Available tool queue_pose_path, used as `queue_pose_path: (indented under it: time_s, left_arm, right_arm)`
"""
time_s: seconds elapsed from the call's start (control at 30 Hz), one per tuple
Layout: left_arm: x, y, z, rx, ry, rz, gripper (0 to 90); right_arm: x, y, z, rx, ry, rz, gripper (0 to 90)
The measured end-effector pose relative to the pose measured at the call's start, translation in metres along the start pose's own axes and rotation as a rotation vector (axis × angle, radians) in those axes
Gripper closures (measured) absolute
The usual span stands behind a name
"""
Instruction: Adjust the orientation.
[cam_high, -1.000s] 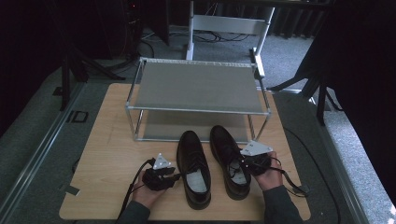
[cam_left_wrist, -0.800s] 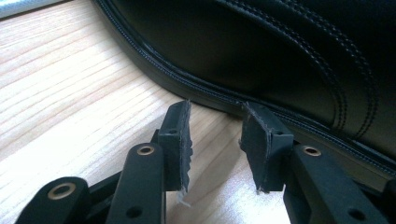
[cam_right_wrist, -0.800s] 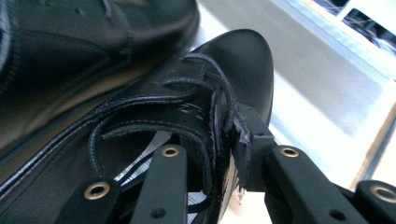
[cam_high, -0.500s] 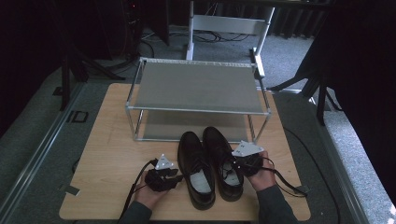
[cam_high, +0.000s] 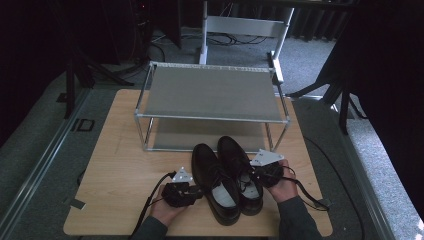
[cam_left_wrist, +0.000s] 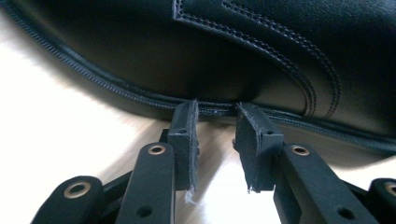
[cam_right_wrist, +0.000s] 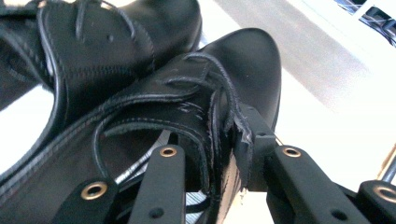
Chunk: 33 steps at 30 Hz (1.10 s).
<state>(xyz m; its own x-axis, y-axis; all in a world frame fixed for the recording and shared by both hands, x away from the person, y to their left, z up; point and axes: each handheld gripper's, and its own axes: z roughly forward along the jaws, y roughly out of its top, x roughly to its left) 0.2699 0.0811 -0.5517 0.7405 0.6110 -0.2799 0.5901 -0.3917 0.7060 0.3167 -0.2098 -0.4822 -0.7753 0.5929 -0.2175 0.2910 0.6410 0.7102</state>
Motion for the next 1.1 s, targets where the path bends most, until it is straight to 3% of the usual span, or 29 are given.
queue_pose_path:
  time_s: [0.07, 0.27, 0.57, 0.83, 0.9, 0.93, 1.0, 1.1]
  left_arm:
    - [-0.006, 0.004, 0.004, 0.012, 0.003, 0.025, 60.6]
    - [-0.013, 0.01, 0.012, 0.022, 0.0, 0.032, 59.3]
    - [-0.021, 0.018, 0.029, 0.028, -0.08, 0.03, 62.0]
    - [-0.028, 0.025, 0.039, 0.036, -0.099, 0.036, 64.6]
    - [-0.027, 0.025, 0.039, 0.036, -0.106, 0.033, 65.1]
    - [-0.027, 0.025, 0.039, 0.039, -0.104, 0.038, 65.0]
    - [-0.028, 0.025, 0.039, 0.042, -0.102, 0.051, 63.7]
    - [-0.028, 0.025, 0.035, 0.047, -0.058, 0.069, 60.4]
  right_arm:
    - [-0.005, -0.002, -0.001, -0.004, 0.008, 0.021, 73.6]
    - [-0.021, -0.011, -0.005, -0.015, 0.047, 0.038, 73.7]
    - [-0.048, -0.025, -0.007, -0.06, 0.114, 0.055, 72.9]
    - [-0.062, -0.03, -0.007, -0.079, 0.121, 0.093, 71.4]
    - [-0.062, -0.031, -0.007, -0.073, 0.118, 0.111, 67.4]
    - [-0.062, -0.031, -0.007, -0.058, 0.113, 0.119, 61.1]
    - [-0.066, -0.032, -0.006, -0.001, 0.119, 0.167, 53.2]
    - [-0.065, -0.035, -0.012, 0.022, 0.097, 0.19, 48.0]
